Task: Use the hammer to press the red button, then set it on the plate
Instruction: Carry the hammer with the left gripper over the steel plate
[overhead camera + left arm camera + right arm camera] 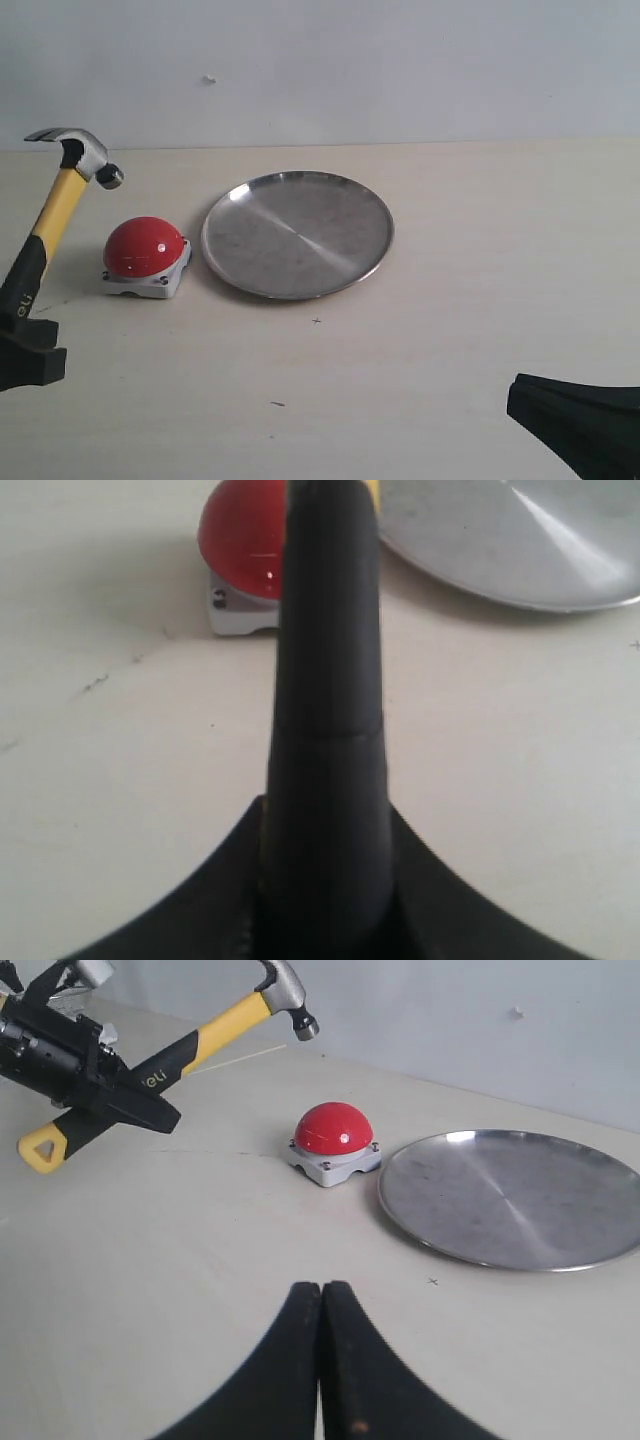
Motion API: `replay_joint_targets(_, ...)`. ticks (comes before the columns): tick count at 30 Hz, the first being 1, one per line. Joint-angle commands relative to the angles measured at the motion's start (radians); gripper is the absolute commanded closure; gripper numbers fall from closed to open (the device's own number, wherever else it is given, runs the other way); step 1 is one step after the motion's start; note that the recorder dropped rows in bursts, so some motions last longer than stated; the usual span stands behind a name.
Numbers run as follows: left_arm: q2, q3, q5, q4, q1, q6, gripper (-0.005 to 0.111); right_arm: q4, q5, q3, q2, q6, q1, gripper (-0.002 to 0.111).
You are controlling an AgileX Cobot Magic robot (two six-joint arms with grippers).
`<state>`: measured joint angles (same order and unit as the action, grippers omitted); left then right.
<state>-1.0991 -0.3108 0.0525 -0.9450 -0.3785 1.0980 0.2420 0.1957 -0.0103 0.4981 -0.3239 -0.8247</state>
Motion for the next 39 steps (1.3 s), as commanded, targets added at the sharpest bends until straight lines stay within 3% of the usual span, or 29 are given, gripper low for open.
replay_joint_targets(1,-0.045,-0.032,-0.053,0.0,0.0,0.005,0.107,-0.001,0.005,0.003,-0.007,0.005,-0.001,0.108)
replay_joint_targets(7,-0.039,-0.169,-0.047,0.0,0.0,0.005,0.107,-0.008,0.005,0.003,-0.007,0.007,-0.001,0.108)
replay_joint_targets(12,0.011,-0.195,0.029,0.0,0.0,0.002,0.107,-0.008,0.005,0.003,-0.007,0.007,-0.001,0.108)
replay_joint_targets(20,-0.382,-0.193,-0.014,0.011,0.0,0.015,0.107,-0.008,0.005,0.003,-0.007,0.005,-0.001,0.108)
replay_joint_targets(24,-0.477,-0.193,-0.022,0.016,0.0,0.008,0.107,-0.008,0.005,0.003,-0.007,0.005,-0.001,0.108)
replay_joint_targets(39,-0.128,-0.193,-0.199,0.016,-0.003,0.01,0.107,-0.008,0.005,0.003,-0.007,0.007,-0.001,0.108)
